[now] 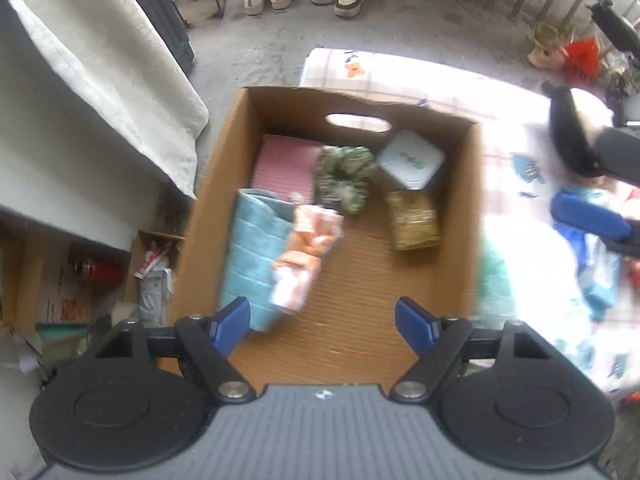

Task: Organize soft objects
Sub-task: 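Move both tools back over the items on the bed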

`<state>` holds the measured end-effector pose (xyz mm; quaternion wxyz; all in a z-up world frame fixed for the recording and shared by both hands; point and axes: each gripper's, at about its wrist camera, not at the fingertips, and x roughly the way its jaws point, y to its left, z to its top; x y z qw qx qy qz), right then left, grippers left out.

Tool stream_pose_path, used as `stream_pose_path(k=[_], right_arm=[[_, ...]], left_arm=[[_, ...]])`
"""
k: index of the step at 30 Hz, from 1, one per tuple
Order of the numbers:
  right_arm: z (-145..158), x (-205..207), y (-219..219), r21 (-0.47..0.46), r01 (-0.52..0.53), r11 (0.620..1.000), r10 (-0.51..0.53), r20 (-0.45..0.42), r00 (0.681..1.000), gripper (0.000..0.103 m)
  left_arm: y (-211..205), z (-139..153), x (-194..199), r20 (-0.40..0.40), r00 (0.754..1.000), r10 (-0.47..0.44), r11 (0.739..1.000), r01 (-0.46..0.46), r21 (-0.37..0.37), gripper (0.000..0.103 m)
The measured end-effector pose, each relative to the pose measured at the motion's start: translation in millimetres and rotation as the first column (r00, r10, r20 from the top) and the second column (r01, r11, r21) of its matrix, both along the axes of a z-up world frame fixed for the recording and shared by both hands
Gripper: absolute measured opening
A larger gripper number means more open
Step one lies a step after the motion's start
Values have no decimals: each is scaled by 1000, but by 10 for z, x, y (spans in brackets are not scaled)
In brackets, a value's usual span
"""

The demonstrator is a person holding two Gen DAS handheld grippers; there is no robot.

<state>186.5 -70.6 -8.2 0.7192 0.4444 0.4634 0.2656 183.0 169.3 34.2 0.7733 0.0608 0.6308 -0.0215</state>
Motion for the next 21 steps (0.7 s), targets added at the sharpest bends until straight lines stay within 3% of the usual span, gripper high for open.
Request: stream_pose_path(k=[4,10,15,21], right_arm=[[184,-349,-630,34,37,999,-37,4,999,82],[234,-851,-1674,-21,94,995,-95,-60,994,83],[9,-1173,-2416,-174,149,973,-173,-130,976,83],[-599,-1290,-2820,-396,176,901,-267,-185,946,83]], left_arm=[[-492,144,-146,18,1000,15,1000,-15,-28,81],[-1364,233,-255,52,999,-10,996,15,-90,87],[-2087,-36,-187,33,995,-94,986,98,-132,90],[-2787,-603,-31,-35,973,-227,960,217,-179,90]])
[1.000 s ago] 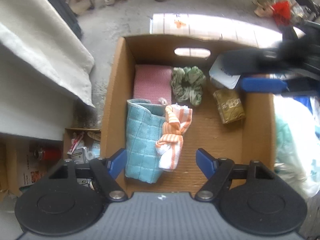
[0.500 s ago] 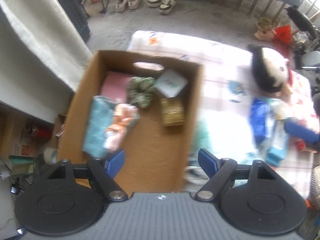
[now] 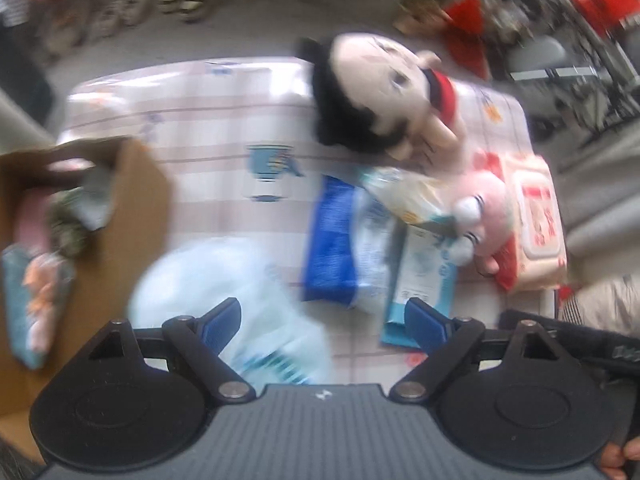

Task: Organize soft objects
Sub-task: 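Move both tools back over the items on the bed, then grasp the blue wipes packet with the left tool while the right tool grasps the bandage box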

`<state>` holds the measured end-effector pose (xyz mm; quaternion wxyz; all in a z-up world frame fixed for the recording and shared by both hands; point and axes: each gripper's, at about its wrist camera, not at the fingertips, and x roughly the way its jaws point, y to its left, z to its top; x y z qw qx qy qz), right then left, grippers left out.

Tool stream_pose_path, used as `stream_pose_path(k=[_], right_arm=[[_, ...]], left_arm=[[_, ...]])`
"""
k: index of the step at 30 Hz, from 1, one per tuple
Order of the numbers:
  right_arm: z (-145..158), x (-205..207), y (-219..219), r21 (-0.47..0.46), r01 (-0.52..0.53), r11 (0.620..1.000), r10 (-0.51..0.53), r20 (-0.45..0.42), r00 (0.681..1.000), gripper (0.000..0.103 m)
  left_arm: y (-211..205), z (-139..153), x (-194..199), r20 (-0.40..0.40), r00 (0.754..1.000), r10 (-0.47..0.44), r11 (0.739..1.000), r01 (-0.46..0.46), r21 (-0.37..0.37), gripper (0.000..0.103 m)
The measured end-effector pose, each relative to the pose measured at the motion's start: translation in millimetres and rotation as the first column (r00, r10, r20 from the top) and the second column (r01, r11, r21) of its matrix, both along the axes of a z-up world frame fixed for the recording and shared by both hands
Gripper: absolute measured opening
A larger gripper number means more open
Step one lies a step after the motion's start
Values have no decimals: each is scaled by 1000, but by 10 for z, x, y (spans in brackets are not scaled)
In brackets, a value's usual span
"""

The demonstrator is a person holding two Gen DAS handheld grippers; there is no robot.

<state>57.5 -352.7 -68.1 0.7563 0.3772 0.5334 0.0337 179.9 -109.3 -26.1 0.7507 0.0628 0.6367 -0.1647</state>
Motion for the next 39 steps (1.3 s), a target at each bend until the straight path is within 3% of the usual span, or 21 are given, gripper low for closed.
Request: stream_pose_path(k=[4,9,16,17,19,23,32,39], right_arm=[[-345,72,-14,-108,-7,994,1,-58,998,83],[-604,178,-3,-121,4,993,-16,-101,995,82],[-688,264,-20,-145,19,989,-35,-108,994,82],[-694,282,-17,-150,16,989,-32,-109,993,82],[-709,288,-27,-158,9,987,-27,-110,994,82],[-733,289,-64,-164,10,986,-29,-112,993,82],[-728,377,30,-207,-43,977,19,-115,993,82],[-749,561,302,-310,-106,945,72,-122,990,82]], left_arm=[[-251,-303,99,-3,997,-82,996,82,29,90],[-451,-646,235,-24,991,-135,989,136,62,90],[-626,-986,297,-67,982,-175,979,181,93,89],[-642,-1027,304,-70,982,-175,978,181,102,88],[-659,-1100,319,-81,982,-172,976,181,117,77],[-646,-1128,343,-75,984,-163,977,172,127,74],[-580,-1032,310,-105,984,-141,980,154,126,56],[-412,-970,332,-146,987,-72,993,84,80,46]])
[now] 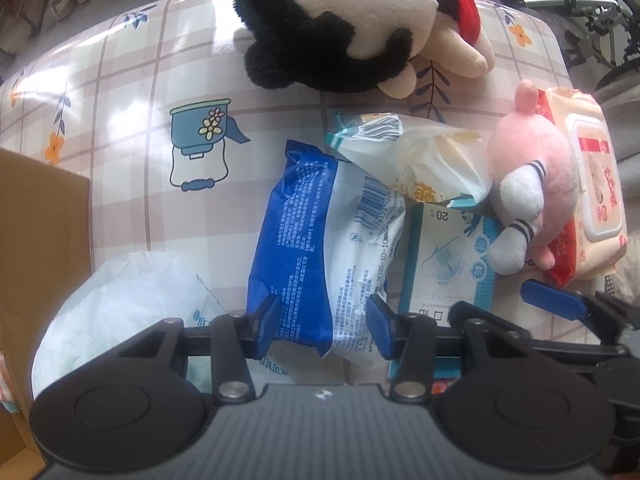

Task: Organize soft objects
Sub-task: 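Grasp the blue wipes packet with the left tool while the right tool grasps the bandage box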

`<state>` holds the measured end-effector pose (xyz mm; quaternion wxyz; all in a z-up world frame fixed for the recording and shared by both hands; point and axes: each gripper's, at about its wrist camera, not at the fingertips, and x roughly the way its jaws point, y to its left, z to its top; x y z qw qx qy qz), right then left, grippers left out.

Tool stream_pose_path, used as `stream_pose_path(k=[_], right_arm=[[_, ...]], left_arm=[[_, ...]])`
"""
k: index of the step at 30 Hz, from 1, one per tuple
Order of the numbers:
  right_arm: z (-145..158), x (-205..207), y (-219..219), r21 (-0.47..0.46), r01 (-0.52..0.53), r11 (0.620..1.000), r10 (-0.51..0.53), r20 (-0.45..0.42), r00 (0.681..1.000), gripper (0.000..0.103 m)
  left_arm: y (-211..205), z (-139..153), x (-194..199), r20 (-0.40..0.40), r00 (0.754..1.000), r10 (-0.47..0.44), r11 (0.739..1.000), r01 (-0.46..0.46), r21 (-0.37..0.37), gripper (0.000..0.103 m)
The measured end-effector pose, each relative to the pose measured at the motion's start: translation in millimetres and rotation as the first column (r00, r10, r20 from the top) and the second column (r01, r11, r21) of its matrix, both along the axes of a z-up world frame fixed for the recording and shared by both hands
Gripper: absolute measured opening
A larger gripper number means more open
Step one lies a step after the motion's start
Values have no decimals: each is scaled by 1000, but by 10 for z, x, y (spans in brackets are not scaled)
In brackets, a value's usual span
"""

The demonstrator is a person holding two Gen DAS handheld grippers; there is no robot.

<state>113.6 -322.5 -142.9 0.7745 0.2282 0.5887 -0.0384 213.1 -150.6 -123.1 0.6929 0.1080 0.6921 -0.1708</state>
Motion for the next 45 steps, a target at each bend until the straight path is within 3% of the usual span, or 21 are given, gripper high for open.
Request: stream_pose_path(k=[12,19,22,28,32,39,41,42,45], right_arm=[[-67,108,323,-141,-55,989,58,19,998,82],[-191,212,464,-198,-80,977,85,15,996,82],[-278,240,522,-223,-98,970,97,-13,995,79],[-309,161,481,-220,-100,970,95,-32,995,78],[-302,-16,353,-202,-117,972,105,-72,992,78],[-289,-305,68,-170,-138,976,119,-115,986,78],[-287,-329,7,-156,-133,979,116,-110,987,78],[-289,-338,-20,-149,-129,980,114,-107,988,78],[-277,-340,-94,-141,-122,983,109,-99,989,78]], left_arm=[[141,140,108,27,999,48,997,-46,-56,56],[150,194,155,44,997,65,993,-60,-97,74],[149,177,158,42,997,61,994,-57,-97,78],[118,134,122,41,999,35,996,-31,-86,82],[-8,57,97,51,999,-18,998,21,-56,89],[-314,-213,81,76,984,-162,985,157,69,93],[-357,-296,92,69,982,-178,980,170,104,91],[-374,-332,98,60,982,-178,978,170,119,85],[-421,-356,102,53,986,-157,979,148,143,79]])
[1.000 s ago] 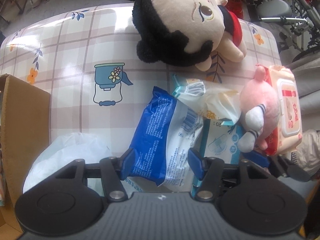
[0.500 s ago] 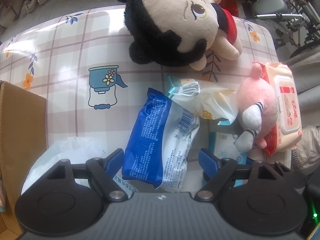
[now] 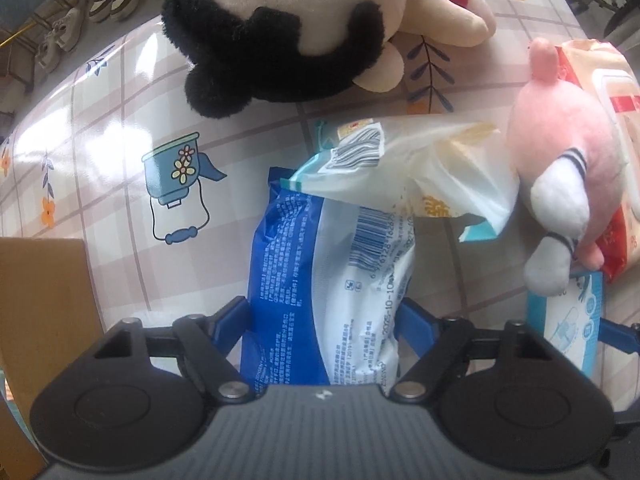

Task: Organize soft objects
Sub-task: 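Grasp the blue wipes packet with the left tool while the right tool grasps the bandage box, then lift and carry the blue packet and bandage box over the cardboard box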

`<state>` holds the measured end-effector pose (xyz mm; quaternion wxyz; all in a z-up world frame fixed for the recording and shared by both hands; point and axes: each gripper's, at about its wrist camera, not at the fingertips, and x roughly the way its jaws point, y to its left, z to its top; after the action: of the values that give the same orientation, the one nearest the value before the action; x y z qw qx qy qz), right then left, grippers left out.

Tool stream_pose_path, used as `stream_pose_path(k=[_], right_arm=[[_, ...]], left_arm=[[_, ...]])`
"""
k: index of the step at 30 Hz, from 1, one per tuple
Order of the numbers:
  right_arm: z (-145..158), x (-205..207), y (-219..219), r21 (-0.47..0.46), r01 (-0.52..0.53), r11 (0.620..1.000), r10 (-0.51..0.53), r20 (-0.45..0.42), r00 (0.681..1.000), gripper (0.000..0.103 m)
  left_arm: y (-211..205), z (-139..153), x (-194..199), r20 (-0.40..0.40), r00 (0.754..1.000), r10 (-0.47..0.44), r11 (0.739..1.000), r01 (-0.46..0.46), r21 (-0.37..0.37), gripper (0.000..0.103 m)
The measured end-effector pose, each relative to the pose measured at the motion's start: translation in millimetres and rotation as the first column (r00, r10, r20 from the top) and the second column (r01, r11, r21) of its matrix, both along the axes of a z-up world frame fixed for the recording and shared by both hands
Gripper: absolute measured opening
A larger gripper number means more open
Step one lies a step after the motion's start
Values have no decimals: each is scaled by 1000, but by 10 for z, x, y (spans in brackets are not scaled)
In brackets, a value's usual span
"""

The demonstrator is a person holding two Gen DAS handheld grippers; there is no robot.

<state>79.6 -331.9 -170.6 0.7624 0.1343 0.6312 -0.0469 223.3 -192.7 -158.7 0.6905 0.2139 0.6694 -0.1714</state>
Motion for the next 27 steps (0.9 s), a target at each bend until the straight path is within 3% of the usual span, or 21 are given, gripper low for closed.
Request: stream_pose_path(k=[3,12,19,27], right_arm=[[23,-17,-89,12,5,1000,-5,3,1000,78],[58,-340,-392,13,-20,1000,21,-45,999,78],[61,-399,-545,22,-37,999,38,-50,998,79],[19,-219,-509,21,-19,1000,20,-42,999,80]], left_arm=[[-52,10,-33,-11,1000,29,999,-29,14,75],[-114,-39,-426,-162,974,155,987,-158,-5,75],[-228,-39,-586,-127,985,121,992,-123,-13,85],[-282,-105,-547,-108,988,110,994,-110,11,83]])
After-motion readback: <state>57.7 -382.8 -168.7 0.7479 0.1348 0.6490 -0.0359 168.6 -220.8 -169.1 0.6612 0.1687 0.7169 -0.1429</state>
